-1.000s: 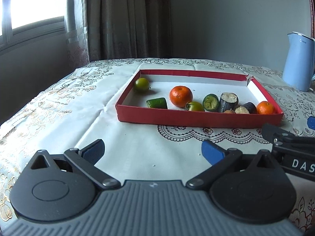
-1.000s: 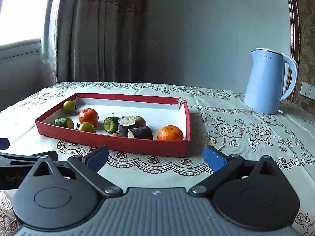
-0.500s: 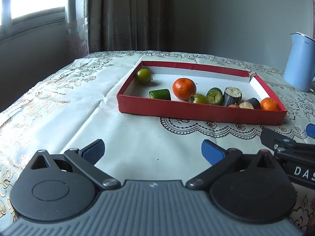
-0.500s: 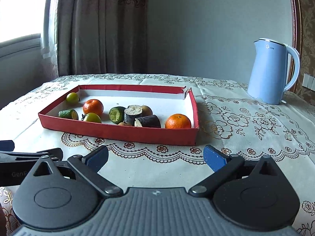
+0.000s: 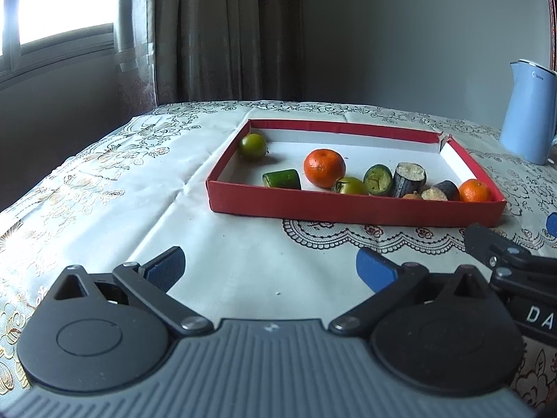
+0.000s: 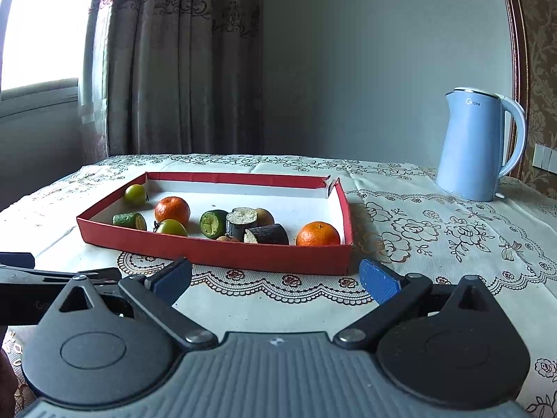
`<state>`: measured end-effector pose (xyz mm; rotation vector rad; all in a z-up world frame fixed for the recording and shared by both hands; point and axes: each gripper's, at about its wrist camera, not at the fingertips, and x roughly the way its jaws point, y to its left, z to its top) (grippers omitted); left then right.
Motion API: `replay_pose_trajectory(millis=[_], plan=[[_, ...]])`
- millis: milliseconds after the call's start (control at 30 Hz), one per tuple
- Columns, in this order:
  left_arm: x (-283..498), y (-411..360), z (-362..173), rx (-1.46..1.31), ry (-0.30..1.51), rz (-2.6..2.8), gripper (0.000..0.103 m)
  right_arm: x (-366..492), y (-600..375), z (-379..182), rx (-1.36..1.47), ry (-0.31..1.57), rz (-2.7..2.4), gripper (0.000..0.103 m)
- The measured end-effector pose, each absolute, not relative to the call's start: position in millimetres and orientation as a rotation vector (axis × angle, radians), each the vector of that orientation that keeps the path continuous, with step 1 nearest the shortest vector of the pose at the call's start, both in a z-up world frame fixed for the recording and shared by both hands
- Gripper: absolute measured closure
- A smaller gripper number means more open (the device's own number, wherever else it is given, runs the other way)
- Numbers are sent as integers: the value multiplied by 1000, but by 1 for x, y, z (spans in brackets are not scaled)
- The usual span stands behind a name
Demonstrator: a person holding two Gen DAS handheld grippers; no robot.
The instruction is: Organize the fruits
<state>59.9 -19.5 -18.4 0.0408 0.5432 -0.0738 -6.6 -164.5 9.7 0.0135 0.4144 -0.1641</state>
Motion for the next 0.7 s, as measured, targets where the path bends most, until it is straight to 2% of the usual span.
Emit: replay_pose_trajectory(millis=[700], plan=[[62,-18,-20,35,554,-95,0,-6,-166,8,28,416,-149,0]])
